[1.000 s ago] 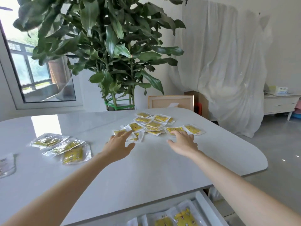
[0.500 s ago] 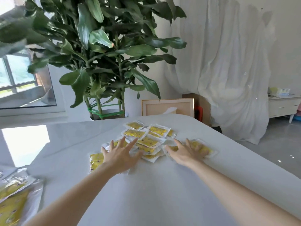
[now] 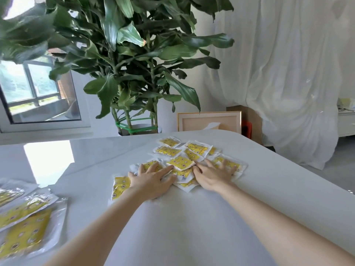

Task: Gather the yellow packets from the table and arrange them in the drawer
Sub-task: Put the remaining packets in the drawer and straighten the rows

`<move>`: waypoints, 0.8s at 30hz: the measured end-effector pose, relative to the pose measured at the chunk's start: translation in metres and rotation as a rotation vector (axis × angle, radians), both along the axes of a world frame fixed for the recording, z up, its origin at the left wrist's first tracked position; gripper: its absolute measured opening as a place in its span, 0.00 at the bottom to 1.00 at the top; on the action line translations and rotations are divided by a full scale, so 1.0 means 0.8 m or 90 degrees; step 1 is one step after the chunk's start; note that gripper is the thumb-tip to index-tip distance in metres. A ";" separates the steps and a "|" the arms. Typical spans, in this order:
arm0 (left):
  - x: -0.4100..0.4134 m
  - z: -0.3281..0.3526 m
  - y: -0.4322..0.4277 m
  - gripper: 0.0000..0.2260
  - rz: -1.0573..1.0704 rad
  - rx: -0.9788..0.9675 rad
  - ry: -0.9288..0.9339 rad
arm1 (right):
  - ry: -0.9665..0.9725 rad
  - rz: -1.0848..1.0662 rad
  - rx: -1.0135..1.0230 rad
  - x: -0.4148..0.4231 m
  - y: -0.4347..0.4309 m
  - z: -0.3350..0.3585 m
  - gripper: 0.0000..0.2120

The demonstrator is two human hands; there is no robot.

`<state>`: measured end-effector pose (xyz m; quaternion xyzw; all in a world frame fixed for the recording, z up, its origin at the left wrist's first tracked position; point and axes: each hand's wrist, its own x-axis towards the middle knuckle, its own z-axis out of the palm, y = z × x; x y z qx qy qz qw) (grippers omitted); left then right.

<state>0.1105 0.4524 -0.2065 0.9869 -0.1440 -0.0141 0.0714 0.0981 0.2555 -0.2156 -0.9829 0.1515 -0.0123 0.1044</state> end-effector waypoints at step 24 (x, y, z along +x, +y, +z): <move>-0.216 0.010 0.103 0.22 0.015 -0.084 -0.016 | -0.142 0.094 0.088 -0.214 0.091 0.032 0.17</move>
